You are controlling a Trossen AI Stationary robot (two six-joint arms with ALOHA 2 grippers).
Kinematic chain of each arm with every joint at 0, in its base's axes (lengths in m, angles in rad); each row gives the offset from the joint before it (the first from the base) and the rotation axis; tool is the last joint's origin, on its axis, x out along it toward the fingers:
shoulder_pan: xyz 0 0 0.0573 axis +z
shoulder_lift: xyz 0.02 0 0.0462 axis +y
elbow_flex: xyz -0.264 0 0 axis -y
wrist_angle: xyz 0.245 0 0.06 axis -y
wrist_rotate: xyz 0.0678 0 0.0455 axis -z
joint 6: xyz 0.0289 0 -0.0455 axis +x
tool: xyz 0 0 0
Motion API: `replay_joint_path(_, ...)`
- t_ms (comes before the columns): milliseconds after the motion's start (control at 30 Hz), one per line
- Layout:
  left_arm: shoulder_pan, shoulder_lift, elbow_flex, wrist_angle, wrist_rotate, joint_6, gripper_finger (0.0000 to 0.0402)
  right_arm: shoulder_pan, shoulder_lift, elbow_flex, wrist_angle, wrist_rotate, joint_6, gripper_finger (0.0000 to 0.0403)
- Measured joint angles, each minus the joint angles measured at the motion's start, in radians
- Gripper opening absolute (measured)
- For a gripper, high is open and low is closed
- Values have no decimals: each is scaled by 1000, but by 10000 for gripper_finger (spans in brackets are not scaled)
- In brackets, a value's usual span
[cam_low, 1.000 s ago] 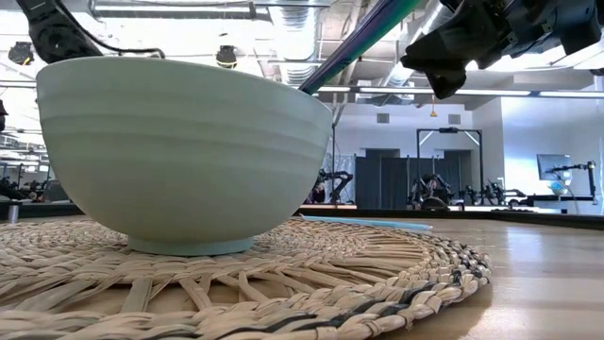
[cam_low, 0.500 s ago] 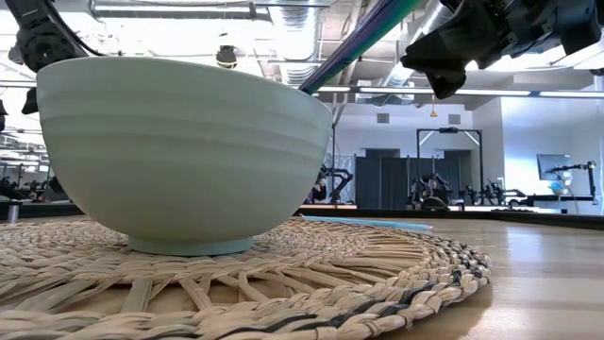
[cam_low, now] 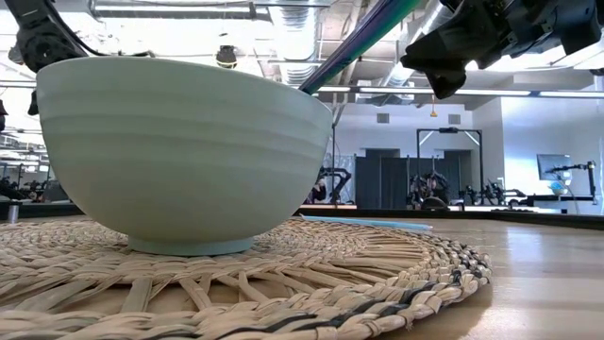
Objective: Pick & Place Utensil
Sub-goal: Put the black fork into the green bowl on the woven placemat
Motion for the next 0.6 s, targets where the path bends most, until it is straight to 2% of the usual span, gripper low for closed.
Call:
replay_joint_path(167,15,12,0,9,-3,-5,154,0,0,0,0,0,0,68)
replay_joint_path(467,11,134,2,116,-45,-7,154,0,0,0,1,0,0,68)
replay_joint_path(600,11,144,3,119,-45,28,153,0,0,0,1,0,0,68)
